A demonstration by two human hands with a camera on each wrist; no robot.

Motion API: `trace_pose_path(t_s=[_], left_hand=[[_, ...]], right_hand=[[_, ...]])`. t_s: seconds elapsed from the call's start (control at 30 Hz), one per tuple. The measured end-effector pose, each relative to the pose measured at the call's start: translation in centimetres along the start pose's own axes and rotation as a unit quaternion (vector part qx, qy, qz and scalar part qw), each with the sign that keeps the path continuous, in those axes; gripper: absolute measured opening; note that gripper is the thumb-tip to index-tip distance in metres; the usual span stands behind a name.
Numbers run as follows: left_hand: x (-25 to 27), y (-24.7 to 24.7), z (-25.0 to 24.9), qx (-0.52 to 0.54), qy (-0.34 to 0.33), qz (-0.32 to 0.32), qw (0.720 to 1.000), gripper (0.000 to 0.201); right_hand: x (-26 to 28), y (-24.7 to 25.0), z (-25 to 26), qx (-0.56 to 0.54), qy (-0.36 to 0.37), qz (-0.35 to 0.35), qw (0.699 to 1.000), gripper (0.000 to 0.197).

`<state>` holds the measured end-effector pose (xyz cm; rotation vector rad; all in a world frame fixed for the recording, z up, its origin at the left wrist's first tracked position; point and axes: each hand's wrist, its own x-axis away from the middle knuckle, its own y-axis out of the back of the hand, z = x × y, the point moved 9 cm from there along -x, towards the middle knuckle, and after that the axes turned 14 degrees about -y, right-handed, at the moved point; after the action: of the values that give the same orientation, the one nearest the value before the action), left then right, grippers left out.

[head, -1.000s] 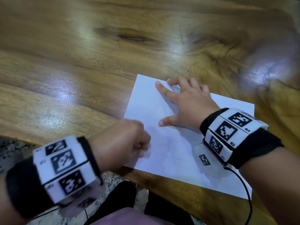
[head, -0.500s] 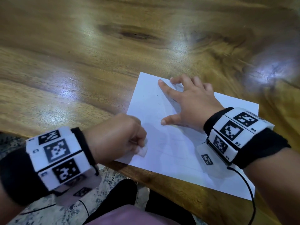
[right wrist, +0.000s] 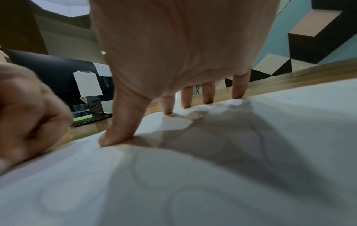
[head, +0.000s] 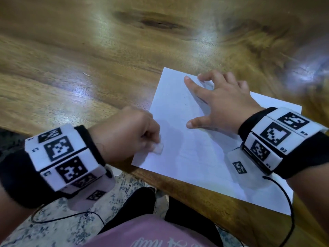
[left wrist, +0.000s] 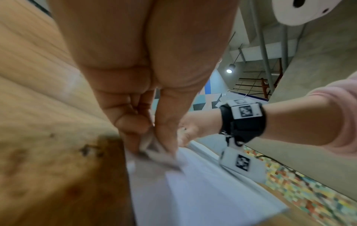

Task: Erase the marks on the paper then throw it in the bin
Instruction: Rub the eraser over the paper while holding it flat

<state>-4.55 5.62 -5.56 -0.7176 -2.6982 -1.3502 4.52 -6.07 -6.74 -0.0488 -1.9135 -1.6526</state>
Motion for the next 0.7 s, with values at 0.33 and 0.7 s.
trace_pose_path(t_s=[0.33, 0.7], left_hand=[[0.9, -1.0, -0.3, 0.027, 0.000, 0.042, 0.999, 0.013], [-0.5, -2.9, -3.0, 0.051, -0.057, 0.052, 0.996, 0.003]], right_hand=[[0.0, -0.1, 0.0, -0.002, 0.001, 0.001, 1.000, 0.099], [0.0, 0.0, 0.0, 0.005, 0.007, -0.005, 1.000, 0.100]])
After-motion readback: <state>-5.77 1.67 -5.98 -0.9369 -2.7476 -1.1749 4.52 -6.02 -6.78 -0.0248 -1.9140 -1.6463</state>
